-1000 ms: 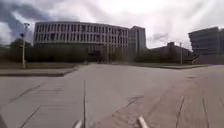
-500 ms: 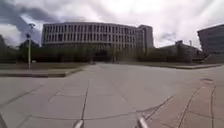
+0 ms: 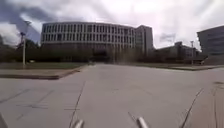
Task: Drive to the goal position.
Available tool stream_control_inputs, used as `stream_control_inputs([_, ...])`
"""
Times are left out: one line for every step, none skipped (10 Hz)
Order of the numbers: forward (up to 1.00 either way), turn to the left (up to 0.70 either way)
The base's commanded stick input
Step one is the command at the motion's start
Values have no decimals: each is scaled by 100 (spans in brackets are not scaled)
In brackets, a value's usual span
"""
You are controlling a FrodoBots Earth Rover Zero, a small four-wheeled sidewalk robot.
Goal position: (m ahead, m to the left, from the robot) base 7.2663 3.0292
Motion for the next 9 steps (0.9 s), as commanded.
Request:
stream_control_inputs([100,0])
stream_control_inputs([100,0])
stream_control_inputs([100,0])
stream_control_inputs([100,0])
stream_control_inputs([100,0])
stream_control_inputs([100,0])
stream_control_inputs([100,0])
stream_control_inputs([100,0])
stream_control_inputs([100,0])
